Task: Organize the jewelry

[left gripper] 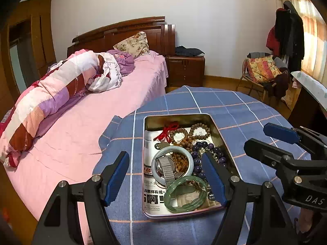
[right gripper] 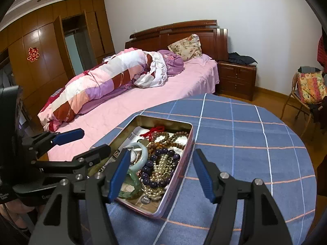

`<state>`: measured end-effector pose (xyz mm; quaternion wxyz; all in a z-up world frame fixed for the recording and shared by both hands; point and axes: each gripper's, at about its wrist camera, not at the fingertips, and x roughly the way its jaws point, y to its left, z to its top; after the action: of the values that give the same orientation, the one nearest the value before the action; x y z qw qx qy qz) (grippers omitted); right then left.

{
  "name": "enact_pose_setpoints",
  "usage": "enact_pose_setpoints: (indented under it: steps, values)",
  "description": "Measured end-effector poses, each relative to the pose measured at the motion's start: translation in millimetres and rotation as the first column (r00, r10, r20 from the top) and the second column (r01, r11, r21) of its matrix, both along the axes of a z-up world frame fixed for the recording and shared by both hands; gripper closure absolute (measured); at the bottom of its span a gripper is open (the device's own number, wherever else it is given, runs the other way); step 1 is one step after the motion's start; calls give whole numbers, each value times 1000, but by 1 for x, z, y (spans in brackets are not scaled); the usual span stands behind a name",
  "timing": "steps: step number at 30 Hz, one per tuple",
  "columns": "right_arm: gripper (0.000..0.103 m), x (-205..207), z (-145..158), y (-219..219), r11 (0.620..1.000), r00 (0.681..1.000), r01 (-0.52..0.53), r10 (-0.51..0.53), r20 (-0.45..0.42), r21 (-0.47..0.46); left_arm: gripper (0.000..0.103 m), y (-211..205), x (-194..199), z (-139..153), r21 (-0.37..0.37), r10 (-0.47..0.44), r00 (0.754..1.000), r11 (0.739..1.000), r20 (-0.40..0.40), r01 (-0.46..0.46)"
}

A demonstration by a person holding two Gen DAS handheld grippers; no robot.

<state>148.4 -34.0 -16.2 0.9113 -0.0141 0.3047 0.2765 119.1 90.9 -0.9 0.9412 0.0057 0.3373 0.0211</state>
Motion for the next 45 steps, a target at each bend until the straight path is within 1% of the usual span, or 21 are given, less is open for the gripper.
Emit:
enact_pose_setpoints:
  steps: [11, 45]
  values:
    - [33, 1, -1, 0, 1000, 1000, 4, -4, -1, 5, 30, 5, 1, 0, -14, 23, 1000, 1000, 2, -23]
    - [32, -3, -11, 0, 1000, 1000, -4, 4, -15, 4, 30, 12, 1, -1, -8, 37, 999, 999, -5, -37]
